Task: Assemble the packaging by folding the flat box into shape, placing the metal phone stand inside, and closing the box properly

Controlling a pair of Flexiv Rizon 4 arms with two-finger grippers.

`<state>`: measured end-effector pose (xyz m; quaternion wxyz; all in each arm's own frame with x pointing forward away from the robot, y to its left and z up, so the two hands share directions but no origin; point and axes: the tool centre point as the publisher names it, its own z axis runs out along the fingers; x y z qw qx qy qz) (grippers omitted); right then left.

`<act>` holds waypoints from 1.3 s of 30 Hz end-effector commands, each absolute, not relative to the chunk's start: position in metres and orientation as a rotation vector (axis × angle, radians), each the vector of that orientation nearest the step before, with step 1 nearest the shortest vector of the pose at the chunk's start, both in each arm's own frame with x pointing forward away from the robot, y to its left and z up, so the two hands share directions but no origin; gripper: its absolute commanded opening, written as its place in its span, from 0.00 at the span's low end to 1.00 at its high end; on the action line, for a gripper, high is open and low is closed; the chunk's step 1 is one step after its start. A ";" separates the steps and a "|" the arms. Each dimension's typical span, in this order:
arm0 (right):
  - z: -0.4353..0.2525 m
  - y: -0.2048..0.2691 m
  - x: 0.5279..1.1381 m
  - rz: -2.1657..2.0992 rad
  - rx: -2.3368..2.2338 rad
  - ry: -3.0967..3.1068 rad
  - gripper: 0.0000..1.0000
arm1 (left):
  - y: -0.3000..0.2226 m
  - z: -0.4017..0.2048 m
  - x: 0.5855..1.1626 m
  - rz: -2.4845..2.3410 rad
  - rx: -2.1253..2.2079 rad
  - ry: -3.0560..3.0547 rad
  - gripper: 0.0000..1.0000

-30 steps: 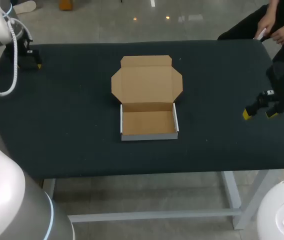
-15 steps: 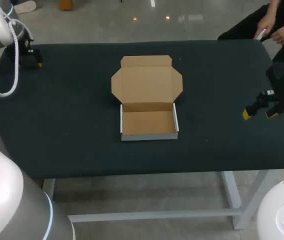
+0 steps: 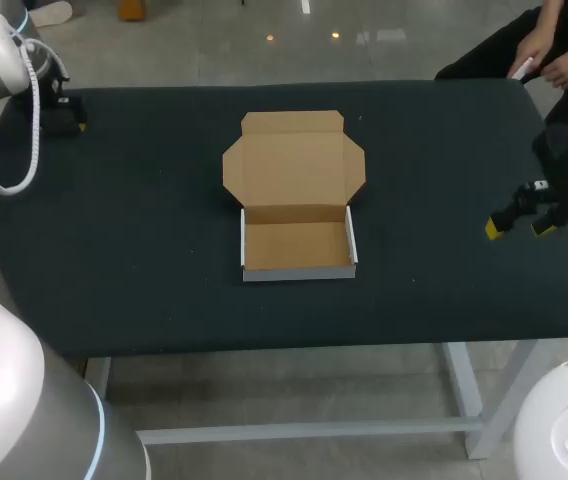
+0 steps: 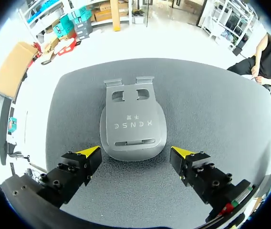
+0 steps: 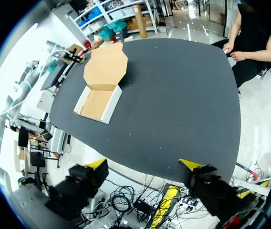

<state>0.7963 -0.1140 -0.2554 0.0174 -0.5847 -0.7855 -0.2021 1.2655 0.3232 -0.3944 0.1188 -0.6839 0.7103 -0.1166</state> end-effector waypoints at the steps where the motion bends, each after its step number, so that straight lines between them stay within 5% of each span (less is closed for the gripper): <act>1: -0.253 -0.115 0.796 -0.626 -1.812 -2.439 1.00 | 0.326 -0.399 1.278 -0.064 -2.147 2.225 1.00; 39: -0.253 -0.115 0.796 -0.626 -1.812 -2.439 1.00 | 0.324 -0.400 1.297 -0.119 -2.135 2.183 0.90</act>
